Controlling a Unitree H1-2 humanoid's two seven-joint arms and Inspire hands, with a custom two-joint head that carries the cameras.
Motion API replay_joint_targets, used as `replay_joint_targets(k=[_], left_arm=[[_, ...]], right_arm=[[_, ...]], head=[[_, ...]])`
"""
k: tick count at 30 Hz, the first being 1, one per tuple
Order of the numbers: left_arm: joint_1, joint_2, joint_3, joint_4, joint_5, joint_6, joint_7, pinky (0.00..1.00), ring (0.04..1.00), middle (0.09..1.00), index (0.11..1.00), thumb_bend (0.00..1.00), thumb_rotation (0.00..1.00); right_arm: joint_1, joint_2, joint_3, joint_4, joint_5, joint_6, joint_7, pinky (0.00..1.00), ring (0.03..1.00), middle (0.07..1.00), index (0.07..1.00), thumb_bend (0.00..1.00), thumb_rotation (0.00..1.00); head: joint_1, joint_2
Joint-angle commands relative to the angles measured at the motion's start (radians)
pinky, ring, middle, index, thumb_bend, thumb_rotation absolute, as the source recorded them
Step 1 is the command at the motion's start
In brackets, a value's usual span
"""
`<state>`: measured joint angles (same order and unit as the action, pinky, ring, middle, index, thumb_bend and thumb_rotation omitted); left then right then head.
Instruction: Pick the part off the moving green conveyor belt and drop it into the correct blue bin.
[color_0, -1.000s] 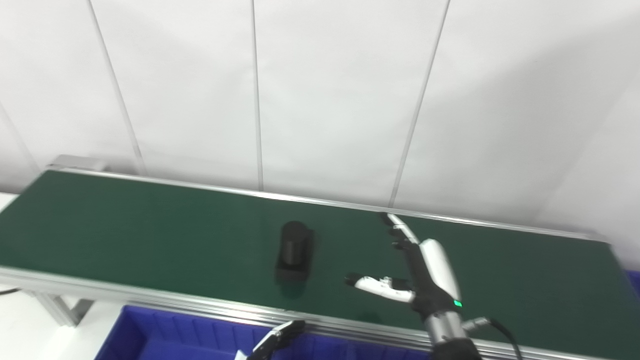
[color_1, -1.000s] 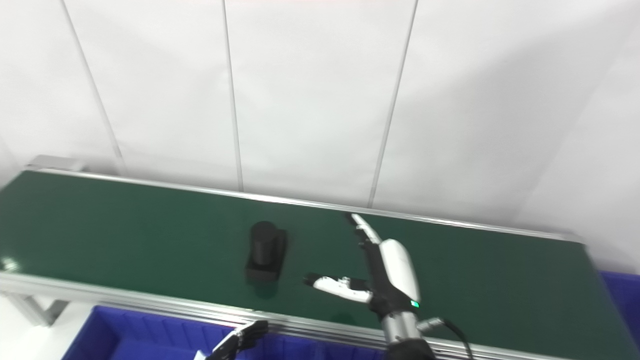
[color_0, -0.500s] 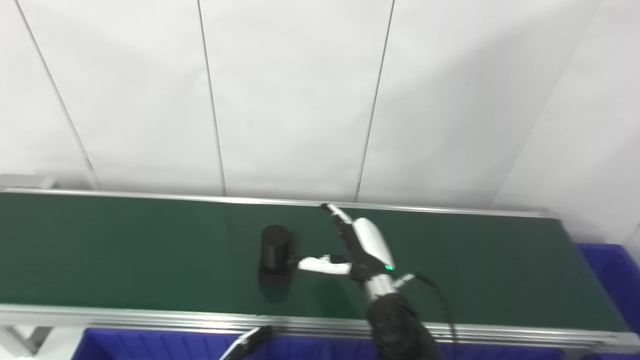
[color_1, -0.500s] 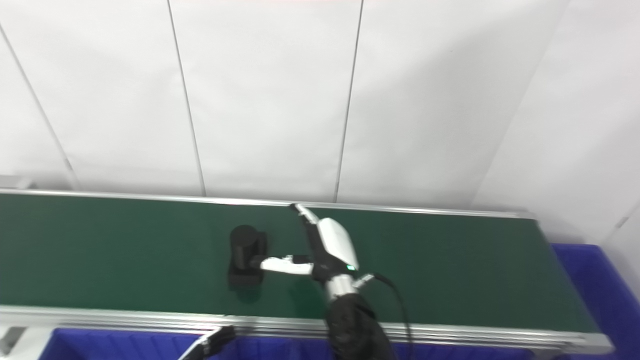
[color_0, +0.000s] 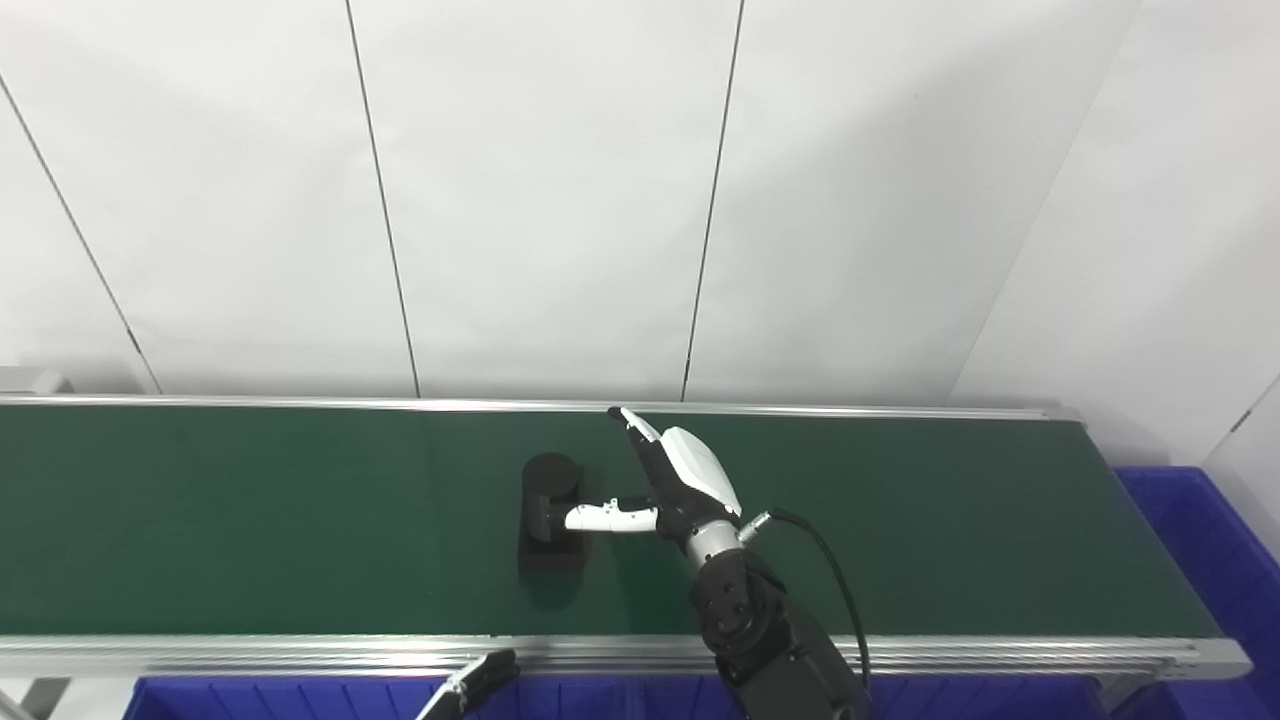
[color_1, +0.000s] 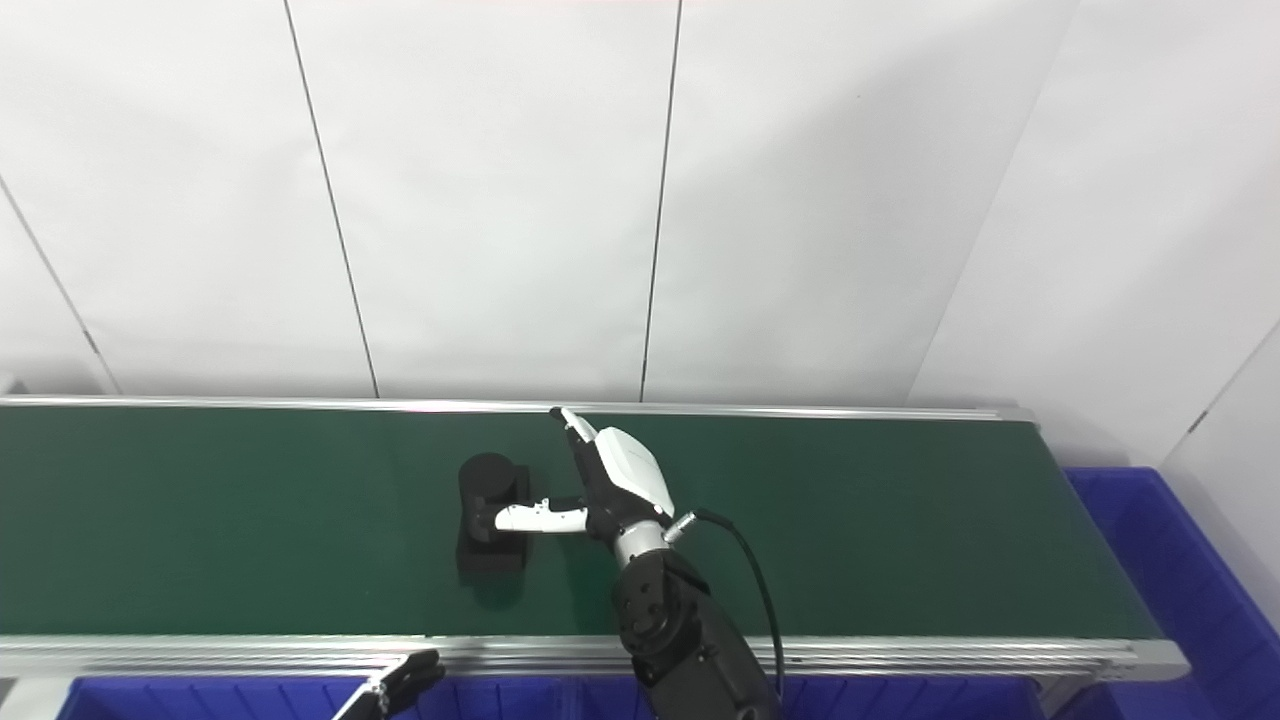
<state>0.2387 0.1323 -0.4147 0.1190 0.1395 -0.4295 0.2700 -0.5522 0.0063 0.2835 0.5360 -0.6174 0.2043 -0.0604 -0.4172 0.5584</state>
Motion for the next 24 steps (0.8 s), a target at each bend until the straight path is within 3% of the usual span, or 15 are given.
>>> replay_joint_targets(k=[1, 9, 20, 23, 24], left_arm=[[-0.004, 0.008, -0.001, -0.040, 0.002, -0.040, 0.000, 0.84, 0.825, 0.808, 0.809, 0.65, 1.00], [0.003, 0.007, 0.002, -0.058, -0.008, -0.040, -0.017, 0.85, 0.833, 0.813, 0.817, 0.63, 1.00], [0.013, 0.002, 0.003, -0.078, -0.006, -0.040, -0.018, 0.85, 0.834, 0.816, 0.817, 0.64, 1.00], [0.013, 0.000, 0.004, -0.080, 0.002, -0.040, -0.012, 0.85, 0.828, 0.812, 0.814, 0.63, 1.00], [0.013, -0.001, 0.004, -0.080, 0.002, -0.040, -0.011, 0.84, 0.826, 0.811, 0.814, 0.64, 1.00]], right_arm=[[-0.067, 0.005, 0.010, 0.005, 0.006, -0.038, -0.029, 0.94, 0.951, 0.965, 0.957, 1.00, 0.56], [-0.096, 0.013, 0.034, 0.069, 0.027, -0.037, -0.026, 0.93, 0.936, 0.957, 0.955, 1.00, 0.51], [-0.089, 0.035, 0.074, 0.135, 0.045, -0.090, -0.073, 0.88, 0.909, 0.937, 0.925, 1.00, 0.39], [-0.082, 0.045, 0.071, 0.146, 0.064, -0.119, -0.092, 0.85, 0.886, 0.918, 0.909, 1.00, 0.34], [-0.078, 0.048, 0.068, 0.149, 0.072, -0.128, -0.099, 0.79, 0.852, 0.893, 0.884, 0.96, 0.25]], head=[[-0.002, 0.002], [-0.010, 0.018], [-0.014, 0.041], [-0.014, 0.047], [-0.014, 0.047]])
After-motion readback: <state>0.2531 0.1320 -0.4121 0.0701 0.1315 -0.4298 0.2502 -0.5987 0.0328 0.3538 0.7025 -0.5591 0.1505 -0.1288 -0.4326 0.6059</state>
